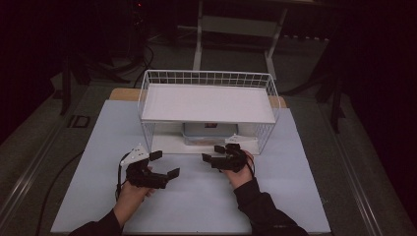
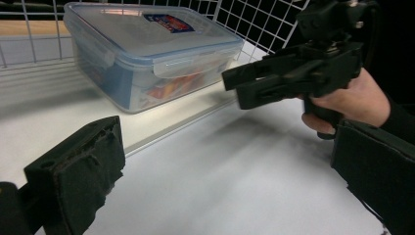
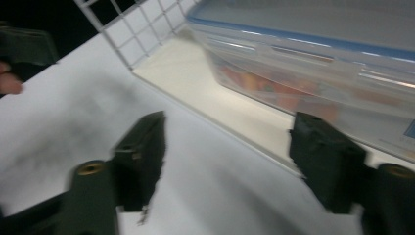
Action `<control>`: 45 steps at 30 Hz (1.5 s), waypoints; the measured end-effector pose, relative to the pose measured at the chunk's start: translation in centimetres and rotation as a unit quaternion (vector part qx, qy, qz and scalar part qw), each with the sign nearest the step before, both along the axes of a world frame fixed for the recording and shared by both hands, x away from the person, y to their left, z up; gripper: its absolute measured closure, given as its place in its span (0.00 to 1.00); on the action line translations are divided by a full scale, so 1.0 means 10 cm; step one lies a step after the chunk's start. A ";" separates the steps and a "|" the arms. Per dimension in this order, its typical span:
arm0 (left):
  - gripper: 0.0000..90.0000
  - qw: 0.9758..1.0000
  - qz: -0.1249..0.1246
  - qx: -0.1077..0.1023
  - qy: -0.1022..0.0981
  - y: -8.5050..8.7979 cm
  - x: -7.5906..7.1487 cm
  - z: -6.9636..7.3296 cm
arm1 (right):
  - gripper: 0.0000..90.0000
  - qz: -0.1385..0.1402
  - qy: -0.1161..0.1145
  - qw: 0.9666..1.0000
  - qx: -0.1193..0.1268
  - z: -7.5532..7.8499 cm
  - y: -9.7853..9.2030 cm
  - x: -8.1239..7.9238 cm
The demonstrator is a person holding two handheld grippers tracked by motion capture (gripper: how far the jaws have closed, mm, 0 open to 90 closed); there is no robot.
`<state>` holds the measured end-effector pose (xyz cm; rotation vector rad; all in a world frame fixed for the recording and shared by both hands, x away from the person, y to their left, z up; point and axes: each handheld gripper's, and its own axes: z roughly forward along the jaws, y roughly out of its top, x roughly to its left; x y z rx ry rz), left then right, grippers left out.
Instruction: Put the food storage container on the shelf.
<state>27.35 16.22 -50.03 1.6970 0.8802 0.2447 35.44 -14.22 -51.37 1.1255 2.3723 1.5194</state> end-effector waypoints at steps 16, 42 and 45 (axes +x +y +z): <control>0.00 0.999 -0.031 0.000 -0.018 -0.05 -0.10 0.04 | 0.15 0.007 -0.045 0.999 0.014 0.22 -0.30 -0.40; 0.00 0.998 -0.043 0.027 -0.031 0.19 -0.36 0.06 | 0.16 -0.043 -0.077 0.996 -0.015 0.20 -1.09 -1.00; 0.00 0.998 -0.040 0.030 -0.030 0.22 -0.37 0.04 | 0.16 -0.048 -0.082 0.995 -0.023 0.16 -1.17 -1.04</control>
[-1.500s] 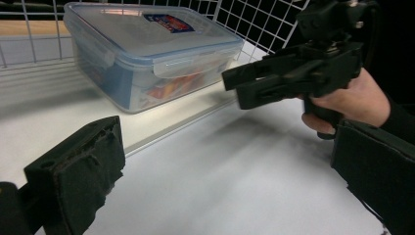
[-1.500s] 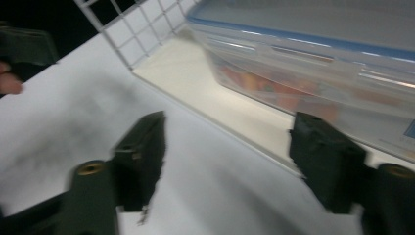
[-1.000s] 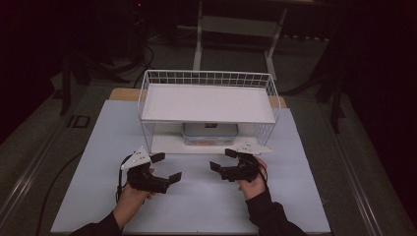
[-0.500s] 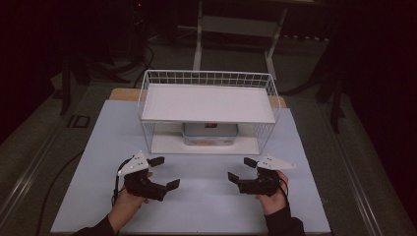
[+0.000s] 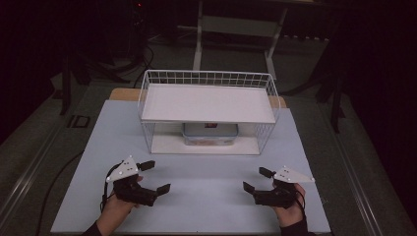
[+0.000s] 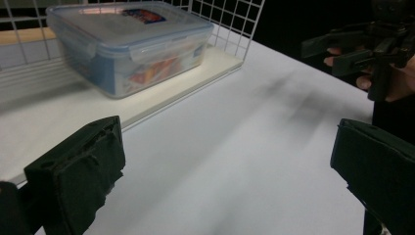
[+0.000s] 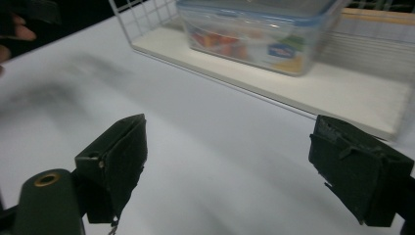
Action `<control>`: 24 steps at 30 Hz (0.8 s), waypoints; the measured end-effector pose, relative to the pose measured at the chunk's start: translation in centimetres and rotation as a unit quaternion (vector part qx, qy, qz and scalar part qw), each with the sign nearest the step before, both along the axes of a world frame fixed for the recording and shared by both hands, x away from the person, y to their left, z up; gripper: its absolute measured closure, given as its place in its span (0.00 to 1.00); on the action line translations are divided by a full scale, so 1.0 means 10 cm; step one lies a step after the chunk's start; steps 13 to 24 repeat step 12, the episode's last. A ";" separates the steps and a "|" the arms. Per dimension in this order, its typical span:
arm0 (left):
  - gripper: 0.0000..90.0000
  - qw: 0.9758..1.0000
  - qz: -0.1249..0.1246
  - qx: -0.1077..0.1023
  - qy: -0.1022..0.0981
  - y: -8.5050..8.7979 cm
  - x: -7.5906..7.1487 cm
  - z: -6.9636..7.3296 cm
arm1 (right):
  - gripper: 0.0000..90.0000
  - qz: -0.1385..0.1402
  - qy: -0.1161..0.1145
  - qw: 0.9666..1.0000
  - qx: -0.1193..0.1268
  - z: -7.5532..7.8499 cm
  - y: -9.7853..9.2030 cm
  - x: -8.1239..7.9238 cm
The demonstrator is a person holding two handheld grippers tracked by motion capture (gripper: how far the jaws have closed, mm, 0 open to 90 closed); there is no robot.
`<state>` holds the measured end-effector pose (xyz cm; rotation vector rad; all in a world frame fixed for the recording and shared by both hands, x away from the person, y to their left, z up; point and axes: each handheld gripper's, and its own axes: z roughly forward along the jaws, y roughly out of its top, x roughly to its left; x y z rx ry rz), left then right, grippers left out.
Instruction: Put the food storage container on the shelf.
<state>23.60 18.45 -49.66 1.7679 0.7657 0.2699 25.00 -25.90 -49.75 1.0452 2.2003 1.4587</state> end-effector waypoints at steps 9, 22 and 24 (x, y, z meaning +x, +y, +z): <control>0.00 1.000 -0.004 0.013 0.006 -0.02 0.02 -0.08 | 0.16 -0.001 -0.002 1.000 -0.020 -0.09 -0.06 0.01; 0.00 1.000 -0.007 0.011 0.007 -0.03 0.02 -0.09 | 0.16 0.001 -0.002 1.000 -0.022 -0.09 -0.05 0.01; 0.00 1.000 -0.007 0.011 0.007 -0.03 0.02 -0.09 | 0.16 0.001 -0.002 1.000 -0.022 -0.09 -0.05 0.01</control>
